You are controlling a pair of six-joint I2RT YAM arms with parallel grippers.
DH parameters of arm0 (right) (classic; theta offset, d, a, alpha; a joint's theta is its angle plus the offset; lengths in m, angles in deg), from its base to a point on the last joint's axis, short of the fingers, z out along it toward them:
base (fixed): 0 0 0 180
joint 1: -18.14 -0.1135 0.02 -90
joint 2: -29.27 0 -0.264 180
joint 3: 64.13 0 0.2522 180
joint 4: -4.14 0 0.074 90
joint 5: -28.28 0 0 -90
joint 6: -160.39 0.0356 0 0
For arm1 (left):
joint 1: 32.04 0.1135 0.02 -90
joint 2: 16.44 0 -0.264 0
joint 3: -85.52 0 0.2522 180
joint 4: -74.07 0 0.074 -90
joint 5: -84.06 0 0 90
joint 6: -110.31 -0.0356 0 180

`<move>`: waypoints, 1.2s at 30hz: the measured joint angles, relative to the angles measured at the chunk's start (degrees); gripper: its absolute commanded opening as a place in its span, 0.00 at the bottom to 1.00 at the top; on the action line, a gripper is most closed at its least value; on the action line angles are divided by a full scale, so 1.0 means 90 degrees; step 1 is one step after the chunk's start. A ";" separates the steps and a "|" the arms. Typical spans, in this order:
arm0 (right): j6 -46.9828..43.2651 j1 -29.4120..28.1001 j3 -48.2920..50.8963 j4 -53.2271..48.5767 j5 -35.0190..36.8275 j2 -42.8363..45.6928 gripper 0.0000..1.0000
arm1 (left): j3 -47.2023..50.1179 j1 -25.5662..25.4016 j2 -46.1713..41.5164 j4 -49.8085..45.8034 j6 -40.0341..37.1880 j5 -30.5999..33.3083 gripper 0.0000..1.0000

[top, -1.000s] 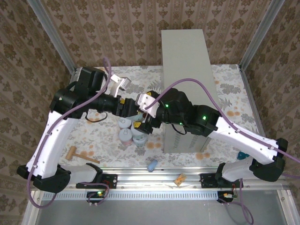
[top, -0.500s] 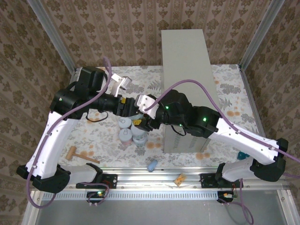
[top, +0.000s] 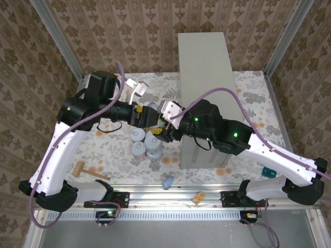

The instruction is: Place and organize the canned foods onto the counter

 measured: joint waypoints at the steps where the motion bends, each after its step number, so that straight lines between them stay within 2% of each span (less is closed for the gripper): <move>1: 0.0029 0.0041 0.0029 0.0063 0.0000 0.0036 0.57 | -0.0005 0.0036 -0.0010 0.0090 0.0000 -0.0044 1.00; 5: 0.0204 0.0214 0.0121 0.0304 0.0005 0.0090 0.56 | -0.0015 0.0610 -0.0097 0.0401 0.0104 -0.0325 1.00; 10: 0.0512 0.0515 0.0165 0.0403 0.0097 0.0114 0.56 | 0.0158 0.2023 -0.0430 0.0947 0.0389 -0.0816 1.00; 12: 0.0656 0.0687 0.0192 0.0498 0.0146 0.0187 0.56 | 0.0223 0.2327 -0.0539 0.1025 0.0408 -0.1005 1.00; 15: 0.0848 0.0986 0.0338 0.0648 0.0214 0.0449 0.57 | 0.0270 0.2543 -0.0624 0.1056 0.0374 -0.1234 1.00; 21: 0.1030 0.1362 0.0738 0.0661 0.0449 0.1260 0.58 | 0.0527 0.2531 -0.0585 0.1202 0.0197 -0.1411 1.00; 24: 0.1088 0.1399 0.1042 0.0636 0.0607 0.1800 0.58 | 0.0602 0.2193 -0.0500 0.1328 0.0000 -0.1222 1.00; 30: 0.1426 0.1433 0.1727 0.0556 0.0886 0.2861 0.57 | 0.0619 0.0352 -0.0362 0.1727 -0.0610 -0.0442 1.00; 36: 0.1741 0.1433 0.2108 0.0291 0.0952 0.3538 0.58 | 0.0622 -0.0585 0.0027 0.2586 -0.0845 0.0092 1.00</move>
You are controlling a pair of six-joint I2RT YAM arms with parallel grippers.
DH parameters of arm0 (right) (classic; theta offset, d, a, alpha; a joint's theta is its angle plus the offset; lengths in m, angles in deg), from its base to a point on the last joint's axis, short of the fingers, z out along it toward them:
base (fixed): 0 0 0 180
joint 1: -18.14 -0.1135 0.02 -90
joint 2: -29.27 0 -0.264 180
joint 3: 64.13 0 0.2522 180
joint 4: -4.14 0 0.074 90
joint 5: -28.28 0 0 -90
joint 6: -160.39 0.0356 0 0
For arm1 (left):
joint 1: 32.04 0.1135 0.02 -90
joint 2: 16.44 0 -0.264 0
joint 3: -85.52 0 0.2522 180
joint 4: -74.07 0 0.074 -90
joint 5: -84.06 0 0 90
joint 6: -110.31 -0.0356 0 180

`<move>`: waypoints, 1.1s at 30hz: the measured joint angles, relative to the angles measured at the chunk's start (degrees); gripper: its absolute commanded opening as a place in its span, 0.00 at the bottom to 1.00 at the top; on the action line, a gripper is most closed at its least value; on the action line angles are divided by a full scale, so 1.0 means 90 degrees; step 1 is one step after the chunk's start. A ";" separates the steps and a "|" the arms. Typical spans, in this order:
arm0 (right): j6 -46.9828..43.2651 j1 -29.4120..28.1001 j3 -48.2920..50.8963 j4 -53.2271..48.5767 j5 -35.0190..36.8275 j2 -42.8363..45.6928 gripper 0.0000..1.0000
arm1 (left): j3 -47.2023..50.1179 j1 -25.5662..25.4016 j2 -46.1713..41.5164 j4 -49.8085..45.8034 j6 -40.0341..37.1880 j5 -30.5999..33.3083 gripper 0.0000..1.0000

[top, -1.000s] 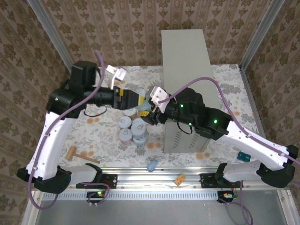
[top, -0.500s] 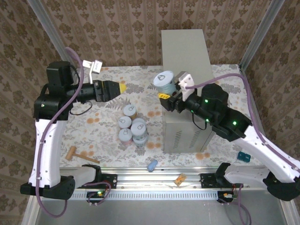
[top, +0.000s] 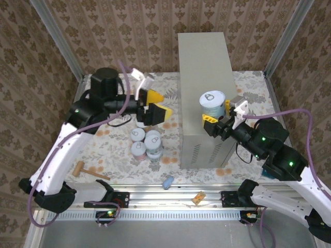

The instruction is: Place and organize the canned foods onto the counter

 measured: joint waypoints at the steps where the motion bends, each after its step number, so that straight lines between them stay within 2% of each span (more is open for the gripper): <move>1: 0.0032 0.0000 0.0022 -0.0032 -0.0002 0.0053 0.58 | -0.0063 -0.0168 0.0146 0.0085 -0.0049 0.0109 1.00; 9: 0.0126 0.0000 0.0041 -0.0170 -0.0299 0.0112 0.58 | -0.0670 -0.1161 0.1171 0.0559 -0.0379 0.1078 1.00; 18: 0.0391 0.0102 0.0041 -0.0066 -0.0381 0.0075 0.58 | -0.1149 -0.1477 0.1447 0.0559 -0.0568 0.1598 1.00; 25: 0.0444 0.0104 0.0036 -0.0002 -0.0389 0.0083 0.58 | -0.1222 -0.1547 0.1479 0.0602 -0.0610 0.1627 1.00; 33: 0.0461 0.0129 -0.0012 0.0104 -0.0386 0.0075 0.58 | -0.1231 -0.1564 0.1591 0.0974 -0.0423 0.1105 1.00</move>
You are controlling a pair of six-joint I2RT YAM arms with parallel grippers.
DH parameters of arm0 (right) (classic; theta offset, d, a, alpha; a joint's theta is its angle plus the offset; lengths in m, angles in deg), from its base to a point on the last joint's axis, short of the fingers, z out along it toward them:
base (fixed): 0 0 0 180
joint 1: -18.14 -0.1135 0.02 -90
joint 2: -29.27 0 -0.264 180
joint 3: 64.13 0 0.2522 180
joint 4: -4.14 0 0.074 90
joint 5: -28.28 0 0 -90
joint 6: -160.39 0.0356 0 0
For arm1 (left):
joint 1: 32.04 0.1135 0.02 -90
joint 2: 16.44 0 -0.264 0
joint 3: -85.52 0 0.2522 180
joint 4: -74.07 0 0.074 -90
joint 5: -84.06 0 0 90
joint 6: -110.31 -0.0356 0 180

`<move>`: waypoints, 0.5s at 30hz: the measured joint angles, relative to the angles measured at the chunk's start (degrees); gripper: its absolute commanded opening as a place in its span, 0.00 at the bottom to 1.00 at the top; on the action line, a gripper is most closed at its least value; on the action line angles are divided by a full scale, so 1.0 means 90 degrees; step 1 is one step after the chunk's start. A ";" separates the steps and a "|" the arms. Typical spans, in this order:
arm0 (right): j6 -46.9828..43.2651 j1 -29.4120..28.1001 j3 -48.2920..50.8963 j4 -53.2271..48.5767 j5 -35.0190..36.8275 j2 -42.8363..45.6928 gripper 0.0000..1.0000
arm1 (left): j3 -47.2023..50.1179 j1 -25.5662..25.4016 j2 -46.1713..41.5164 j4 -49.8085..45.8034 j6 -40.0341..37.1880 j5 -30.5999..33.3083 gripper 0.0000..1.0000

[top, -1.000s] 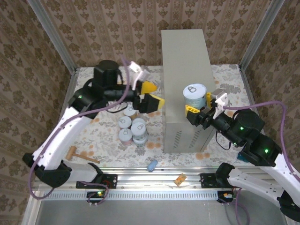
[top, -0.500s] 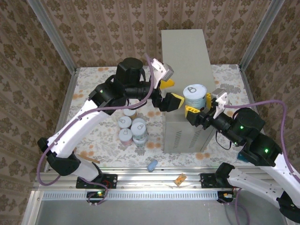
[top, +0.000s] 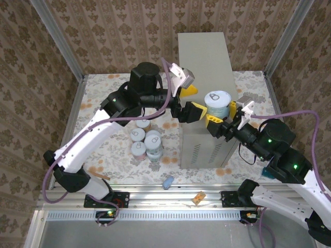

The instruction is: Place and organize the canned foods onto the counter

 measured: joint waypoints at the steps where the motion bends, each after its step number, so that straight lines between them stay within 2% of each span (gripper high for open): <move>1: -0.0002 0.0000 0.0000 0.0032 -0.0005 -0.0012 0.58 | 0.0000 -0.0024 0.0022 0.0078 0.0063 -0.0109 1.00; 7: -0.0036 -0.0068 0.0000 0.0051 -0.0449 -0.0308 0.58 | 0.0000 -0.0267 0.0318 0.0702 0.0425 -0.0595 1.00; 15: -0.0053 -0.0073 0.0002 0.0041 -0.0661 -0.0418 0.58 | -0.0012 -0.0274 0.0469 0.0869 0.0593 -0.0714 0.97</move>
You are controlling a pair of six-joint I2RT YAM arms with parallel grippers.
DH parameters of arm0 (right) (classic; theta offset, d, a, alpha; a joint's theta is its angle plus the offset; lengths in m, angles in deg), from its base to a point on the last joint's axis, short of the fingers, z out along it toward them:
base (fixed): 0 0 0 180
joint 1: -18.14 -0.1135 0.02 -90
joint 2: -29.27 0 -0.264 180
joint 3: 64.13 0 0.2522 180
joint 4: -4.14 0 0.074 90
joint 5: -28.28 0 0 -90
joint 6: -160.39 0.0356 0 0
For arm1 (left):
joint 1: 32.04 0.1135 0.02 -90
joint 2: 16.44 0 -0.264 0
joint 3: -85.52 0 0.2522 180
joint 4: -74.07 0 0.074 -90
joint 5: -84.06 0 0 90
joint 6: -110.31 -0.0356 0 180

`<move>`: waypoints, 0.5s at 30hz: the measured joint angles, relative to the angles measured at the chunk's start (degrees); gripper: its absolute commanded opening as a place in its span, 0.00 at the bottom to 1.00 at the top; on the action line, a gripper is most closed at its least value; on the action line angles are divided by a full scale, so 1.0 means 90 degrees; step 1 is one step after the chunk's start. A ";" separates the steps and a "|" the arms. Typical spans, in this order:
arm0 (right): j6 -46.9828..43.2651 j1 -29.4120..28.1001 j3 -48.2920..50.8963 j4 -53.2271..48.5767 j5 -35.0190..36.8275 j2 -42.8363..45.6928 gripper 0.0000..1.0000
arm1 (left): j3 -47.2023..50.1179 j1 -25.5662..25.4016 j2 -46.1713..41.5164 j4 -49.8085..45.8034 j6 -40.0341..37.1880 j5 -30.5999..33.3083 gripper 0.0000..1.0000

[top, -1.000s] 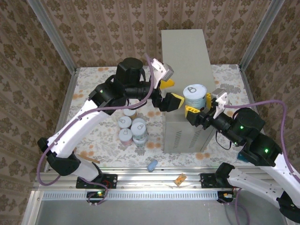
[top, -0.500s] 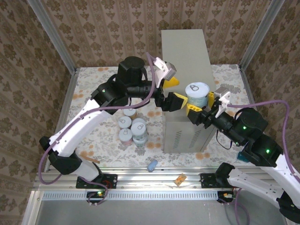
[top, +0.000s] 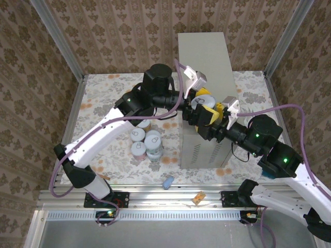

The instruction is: Place and organize the canned foods onto the counter

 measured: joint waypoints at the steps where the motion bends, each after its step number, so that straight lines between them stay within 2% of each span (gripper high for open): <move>1: 0.0000 0.0000 0.0000 -0.0002 -0.0012 0.0000 0.58 | 0.0000 0.0000 0.0000 0.0034 0.0007 0.0002 0.97; 8: 0.0000 0.0000 0.0000 -0.0005 -0.0015 0.0000 0.61 | -0.0282 -0.0051 0.0010 -0.0007 -0.0119 0.0420 0.87; 15: 0.0000 0.0002 0.0000 -0.0070 -0.0002 0.0000 0.70 | -0.0410 -0.0209 0.0036 -0.0104 -0.0364 0.0996 0.75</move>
